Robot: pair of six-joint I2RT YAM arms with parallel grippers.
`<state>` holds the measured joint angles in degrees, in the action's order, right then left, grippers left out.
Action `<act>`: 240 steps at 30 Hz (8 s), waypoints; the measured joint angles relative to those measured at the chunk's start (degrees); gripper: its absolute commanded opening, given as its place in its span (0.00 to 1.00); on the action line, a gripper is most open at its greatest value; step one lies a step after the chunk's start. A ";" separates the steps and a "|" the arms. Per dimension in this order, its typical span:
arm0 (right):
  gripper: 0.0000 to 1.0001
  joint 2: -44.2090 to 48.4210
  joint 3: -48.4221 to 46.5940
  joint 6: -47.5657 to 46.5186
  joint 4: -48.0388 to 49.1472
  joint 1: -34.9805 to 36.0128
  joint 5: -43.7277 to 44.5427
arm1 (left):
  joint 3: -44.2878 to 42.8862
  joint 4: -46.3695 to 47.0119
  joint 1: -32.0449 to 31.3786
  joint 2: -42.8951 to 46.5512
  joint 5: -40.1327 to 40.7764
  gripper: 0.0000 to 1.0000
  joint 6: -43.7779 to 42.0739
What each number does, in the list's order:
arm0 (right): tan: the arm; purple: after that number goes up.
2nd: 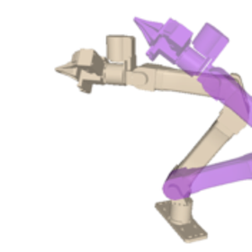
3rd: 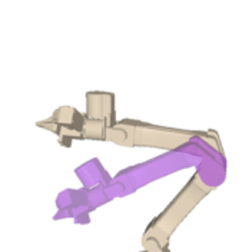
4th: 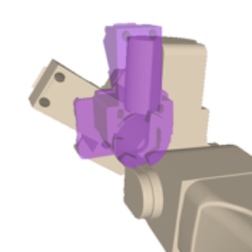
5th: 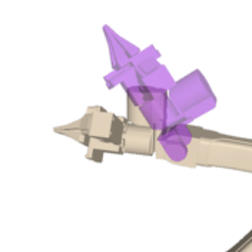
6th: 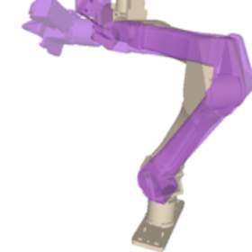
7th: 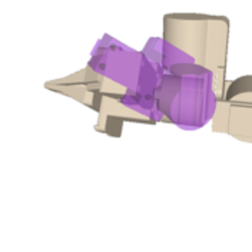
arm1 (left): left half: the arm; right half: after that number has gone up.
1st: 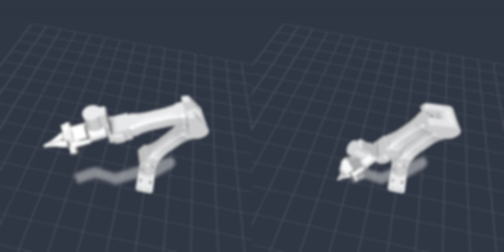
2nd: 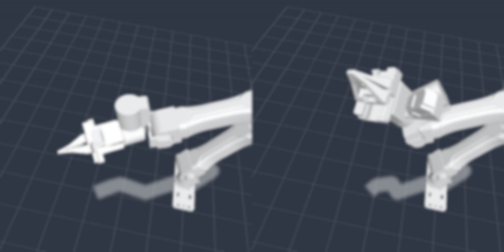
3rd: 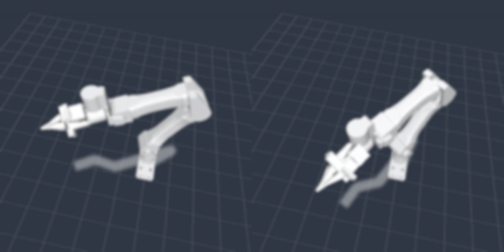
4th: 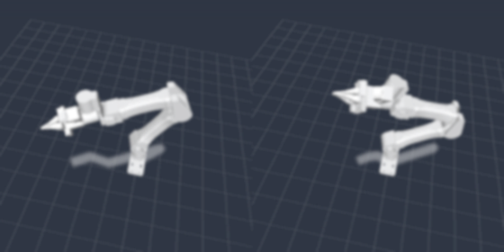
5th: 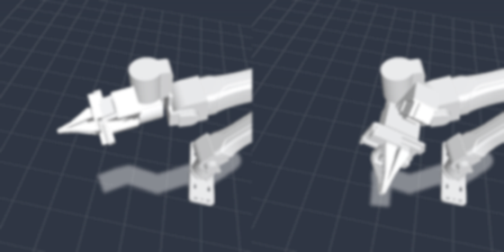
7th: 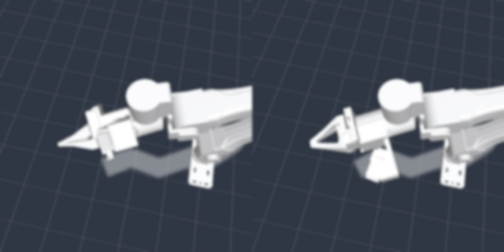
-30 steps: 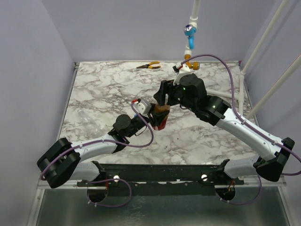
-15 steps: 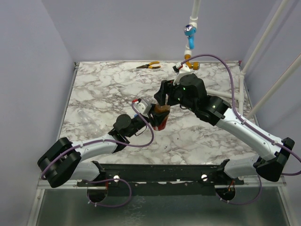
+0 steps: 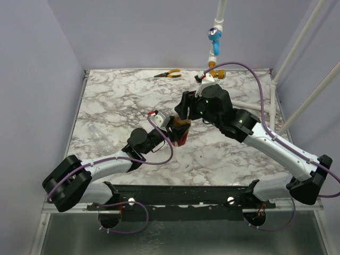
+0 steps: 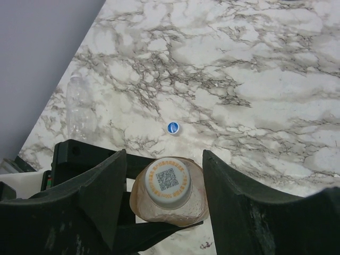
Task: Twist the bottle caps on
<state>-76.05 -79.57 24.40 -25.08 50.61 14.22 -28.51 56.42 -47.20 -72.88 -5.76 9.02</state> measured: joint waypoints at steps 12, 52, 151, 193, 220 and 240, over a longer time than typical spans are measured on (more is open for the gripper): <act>0.67 0.79 0.83 0.00 0.33 0.83 2.05 | 0.04 -0.39 0.70 0.02 -0.07 0.23 0.00; 0.53 -3.78 -2.91 -0.81 -0.07 1.95 3.10 | 1.22 -5.22 1.09 4.00 -1.51 0.23 0.02; 0.74 -7.19 -5.68 4.39 -0.42 0.68 0.31 | -0.09 -6.91 3.65 3.41 -3.91 0.23 0.20; 0.68 -9.64 -7.58 6.71 -3.76 0.76 3.26 | -0.42 -6.88 5.14 1.79 -4.50 0.23 0.33; 0.67 -7.67 -7.56 5.35 -5.70 5.95 12.33 | -1.84 -6.21 6.01 0.72 -6.03 0.23 0.87; 0.75 -1.62 -4.79 5.66 -6.71 -5.81 4.85 | -3.39 -10.64 6.97 2.54 -7.87 0.23 0.15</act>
<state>-77.67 -84.36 30.06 -31.79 44.80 19.07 -31.90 45.78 -40.23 -70.35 -13.63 9.17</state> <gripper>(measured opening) 0.747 0.511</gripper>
